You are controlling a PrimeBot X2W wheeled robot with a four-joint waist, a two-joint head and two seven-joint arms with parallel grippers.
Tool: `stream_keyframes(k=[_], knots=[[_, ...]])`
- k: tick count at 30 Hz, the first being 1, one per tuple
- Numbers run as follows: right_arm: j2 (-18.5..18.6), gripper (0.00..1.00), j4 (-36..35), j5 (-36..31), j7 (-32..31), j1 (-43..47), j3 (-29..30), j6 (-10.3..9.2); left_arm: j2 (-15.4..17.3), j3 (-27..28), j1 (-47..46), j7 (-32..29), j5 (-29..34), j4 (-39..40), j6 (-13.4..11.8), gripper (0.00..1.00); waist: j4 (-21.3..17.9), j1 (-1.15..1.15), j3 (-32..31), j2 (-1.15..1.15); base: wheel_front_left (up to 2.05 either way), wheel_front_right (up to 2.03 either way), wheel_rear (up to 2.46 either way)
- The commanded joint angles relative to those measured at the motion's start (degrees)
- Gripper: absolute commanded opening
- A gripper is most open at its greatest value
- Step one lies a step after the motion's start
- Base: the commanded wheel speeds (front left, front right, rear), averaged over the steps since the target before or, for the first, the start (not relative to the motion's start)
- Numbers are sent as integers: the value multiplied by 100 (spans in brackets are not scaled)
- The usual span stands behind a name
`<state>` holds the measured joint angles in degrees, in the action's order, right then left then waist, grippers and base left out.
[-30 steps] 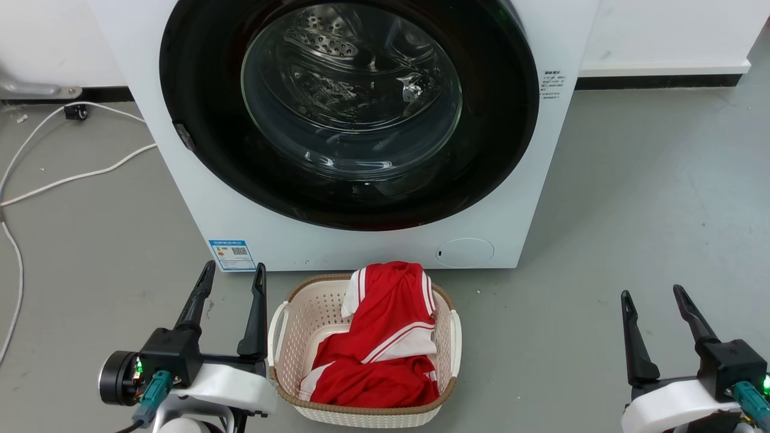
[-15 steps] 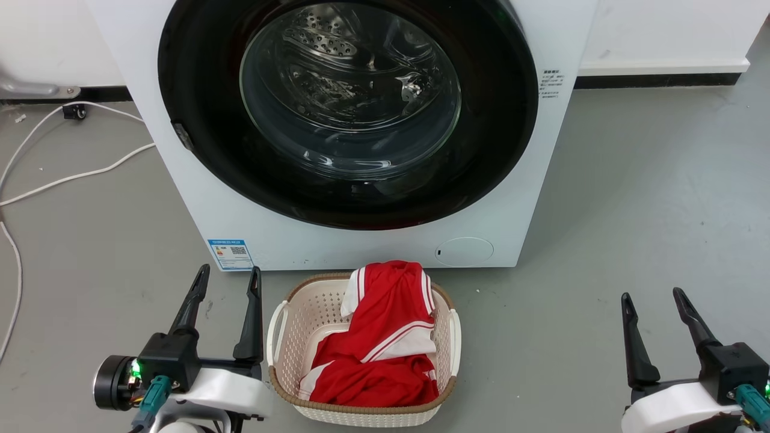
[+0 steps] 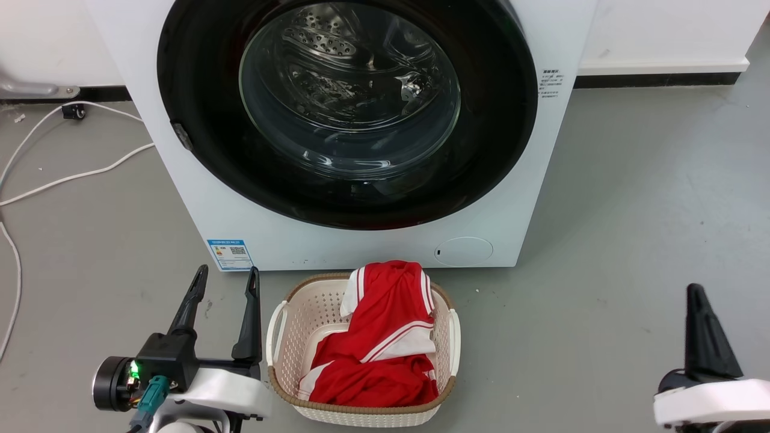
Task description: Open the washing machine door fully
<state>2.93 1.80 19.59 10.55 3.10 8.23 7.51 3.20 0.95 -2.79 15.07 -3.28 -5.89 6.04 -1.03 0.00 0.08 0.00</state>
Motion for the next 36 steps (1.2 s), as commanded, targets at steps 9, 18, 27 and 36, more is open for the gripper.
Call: stream_keyframes(k=[9, 18, 27, 36], knots=[[-9, 0, 217, 4833, -50, -598, -84, -3, -6, 65, -19, 15, -33, 21, -2, 100, -60, 0, 49, 0, 0, 0, 0], [181, 0, 1205, 7609, -657, -2246, 424, -3, -10, 114, -149, 15, -66, 109, 6, 100, -132, 0, 238, 0, 0, 0, 0], [1342, 0, 3021, 8206, -892, -4440, 290, -3, -8, 67, -321, 15, -45, 210, 42, 100, -90, 0, 524, 0, 0, 0, 0], [2198, 0, 4741, 7640, -1512, -6732, -881, -3, 21, -26, -548, 15, -78, 354, 90, 100, 114, 0, 900, 0, 0, 0, 0]])
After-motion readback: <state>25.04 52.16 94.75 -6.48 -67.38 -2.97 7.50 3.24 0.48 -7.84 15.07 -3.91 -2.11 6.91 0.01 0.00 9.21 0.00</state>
